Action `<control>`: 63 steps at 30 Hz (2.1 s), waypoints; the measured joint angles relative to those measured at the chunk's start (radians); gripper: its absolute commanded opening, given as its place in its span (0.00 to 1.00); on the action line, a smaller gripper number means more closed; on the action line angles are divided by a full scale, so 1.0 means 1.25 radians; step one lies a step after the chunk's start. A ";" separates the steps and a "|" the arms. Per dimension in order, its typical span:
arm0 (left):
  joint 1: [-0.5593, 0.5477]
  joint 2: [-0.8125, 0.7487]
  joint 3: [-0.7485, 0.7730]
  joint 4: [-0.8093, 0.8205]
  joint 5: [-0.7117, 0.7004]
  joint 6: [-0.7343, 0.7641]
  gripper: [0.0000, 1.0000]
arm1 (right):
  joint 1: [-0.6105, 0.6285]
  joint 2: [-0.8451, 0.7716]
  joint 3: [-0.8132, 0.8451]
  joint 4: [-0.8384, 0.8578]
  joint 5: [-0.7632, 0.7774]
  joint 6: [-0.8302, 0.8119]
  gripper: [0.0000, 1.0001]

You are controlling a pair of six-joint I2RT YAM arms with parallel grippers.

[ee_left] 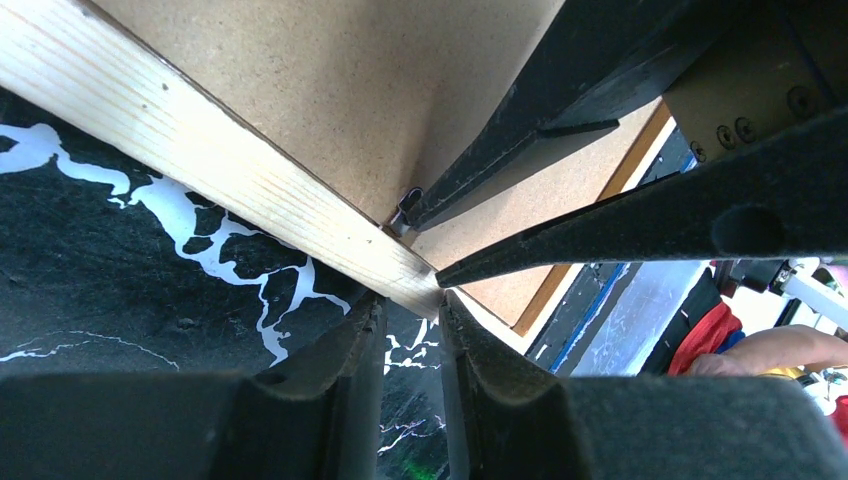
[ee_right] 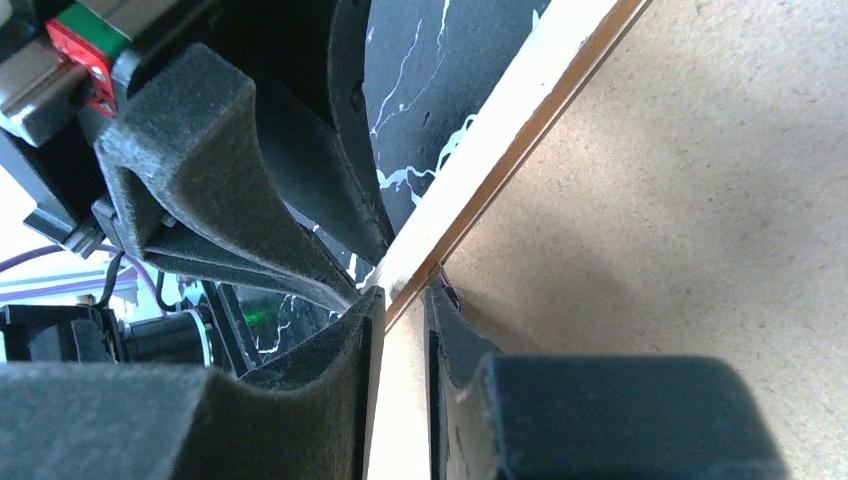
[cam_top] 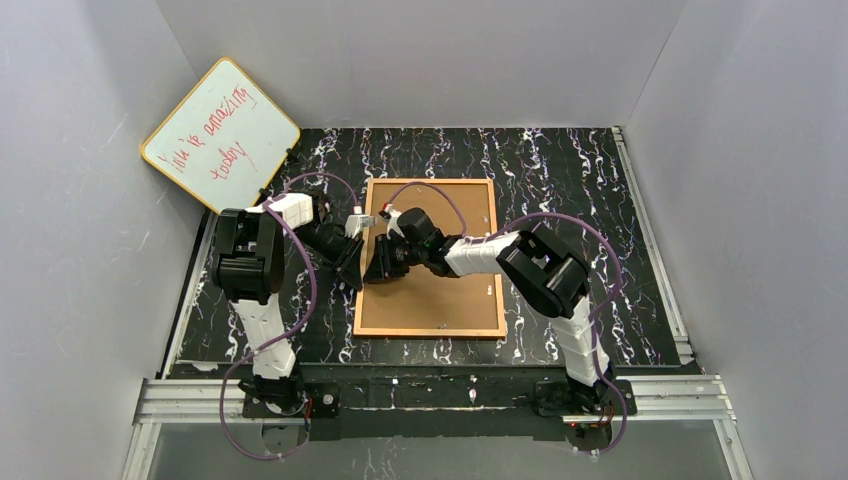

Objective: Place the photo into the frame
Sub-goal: Install the photo frame at the center of the board.

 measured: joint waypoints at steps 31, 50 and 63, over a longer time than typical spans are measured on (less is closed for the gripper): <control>0.045 0.070 0.164 0.030 -0.009 -0.031 0.46 | -0.170 -0.197 -0.101 0.043 -0.012 0.040 0.52; 0.058 0.140 0.222 0.081 0.077 -0.143 0.12 | -0.200 0.121 0.190 -0.002 0.005 0.047 0.41; 0.064 0.144 0.217 0.085 0.095 -0.140 0.11 | -0.200 0.222 0.349 -0.047 -0.010 0.048 0.39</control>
